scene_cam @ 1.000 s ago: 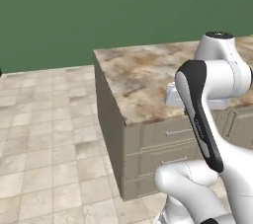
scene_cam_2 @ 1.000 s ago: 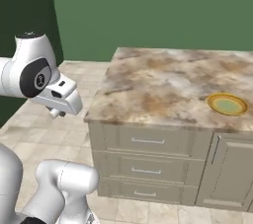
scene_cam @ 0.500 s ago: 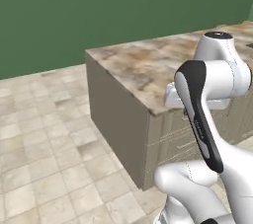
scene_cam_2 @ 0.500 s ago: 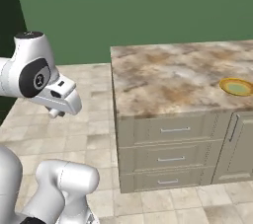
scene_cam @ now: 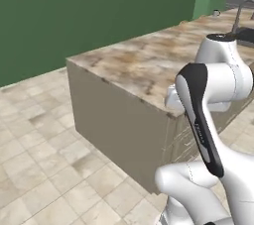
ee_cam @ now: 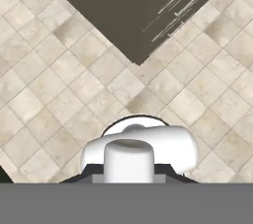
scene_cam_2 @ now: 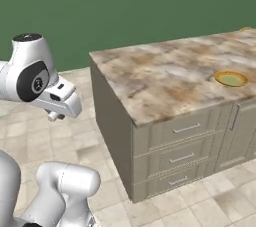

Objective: Pick up the marshmallow and place it in the cup of hot chocolate on the dining counter.

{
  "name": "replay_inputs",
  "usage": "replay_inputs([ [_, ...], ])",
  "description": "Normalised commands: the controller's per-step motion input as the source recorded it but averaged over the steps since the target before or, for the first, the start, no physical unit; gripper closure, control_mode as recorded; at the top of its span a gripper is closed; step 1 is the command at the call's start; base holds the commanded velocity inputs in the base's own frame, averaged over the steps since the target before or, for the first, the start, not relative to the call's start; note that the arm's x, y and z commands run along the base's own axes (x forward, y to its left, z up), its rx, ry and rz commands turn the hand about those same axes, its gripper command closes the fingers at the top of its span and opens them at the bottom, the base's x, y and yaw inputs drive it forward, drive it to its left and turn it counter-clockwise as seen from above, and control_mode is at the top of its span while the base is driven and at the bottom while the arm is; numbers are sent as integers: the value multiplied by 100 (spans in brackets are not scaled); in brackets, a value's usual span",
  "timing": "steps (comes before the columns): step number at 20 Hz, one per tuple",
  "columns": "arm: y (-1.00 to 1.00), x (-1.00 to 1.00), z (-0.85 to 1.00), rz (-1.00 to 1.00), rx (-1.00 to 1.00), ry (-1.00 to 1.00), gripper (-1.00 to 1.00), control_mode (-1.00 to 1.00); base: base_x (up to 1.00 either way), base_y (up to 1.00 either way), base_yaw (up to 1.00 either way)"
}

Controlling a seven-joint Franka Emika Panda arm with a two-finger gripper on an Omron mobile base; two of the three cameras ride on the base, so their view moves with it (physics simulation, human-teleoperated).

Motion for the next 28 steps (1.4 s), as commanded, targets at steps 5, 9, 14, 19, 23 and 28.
replay_inputs([
  [5,0,0,0,0,0,0,100,100,100,100,-37],
  [9,0,0,0,0,0,0,100,100,100,100,-35],
  [14,0,0,0,0,0,0,100,100,71,100,-38],
  [19,0,0,0,0,0,0,100,100,51,100,-36],
  [23,0,0,0,0,0,0,100,100,14,100,-30],
  [28,0,0,0,0,0,0,100,100,9,100,-30],
])
